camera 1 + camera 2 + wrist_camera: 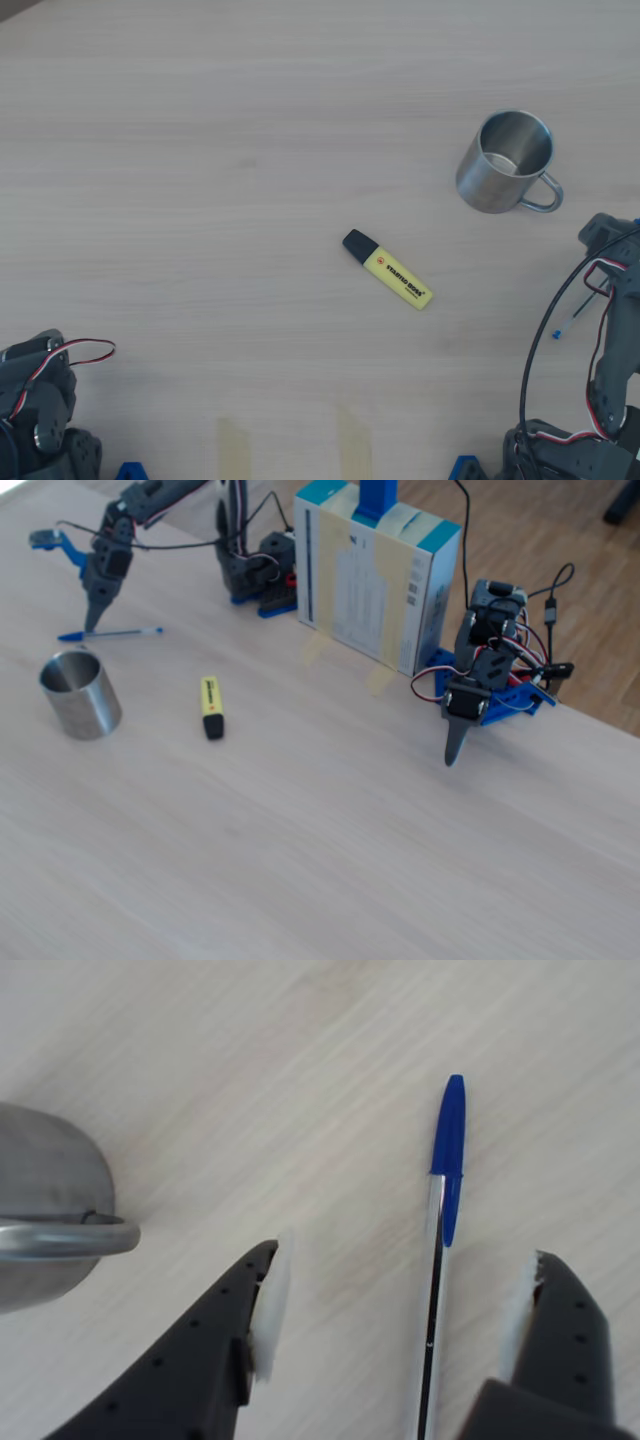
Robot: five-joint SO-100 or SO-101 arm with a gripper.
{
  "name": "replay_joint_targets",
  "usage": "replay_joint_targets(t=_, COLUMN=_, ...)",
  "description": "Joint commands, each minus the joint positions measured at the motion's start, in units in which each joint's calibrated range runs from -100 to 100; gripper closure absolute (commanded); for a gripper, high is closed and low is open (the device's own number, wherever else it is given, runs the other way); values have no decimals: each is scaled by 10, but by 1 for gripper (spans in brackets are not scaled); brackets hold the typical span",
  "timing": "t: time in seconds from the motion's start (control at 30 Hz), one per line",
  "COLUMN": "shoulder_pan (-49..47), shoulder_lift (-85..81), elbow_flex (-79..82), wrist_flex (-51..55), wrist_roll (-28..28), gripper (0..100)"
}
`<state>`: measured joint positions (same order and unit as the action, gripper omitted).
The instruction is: Grab the blue pen and put it in the silver cup.
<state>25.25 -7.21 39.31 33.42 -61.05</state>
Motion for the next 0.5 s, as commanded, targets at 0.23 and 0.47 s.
replay_joint_targets(t=0.23, shoulder_pan=7, shoulder_lift=50, elbow_flex=-29, wrist_flex=-22, wrist_roll=3, gripper=67)
replay_joint_targets(t=0.47, shoulder_pan=4, shoulder_lift=85, elbow_flex=-30, wrist_flex=-45, wrist_roll=3, gripper=67)
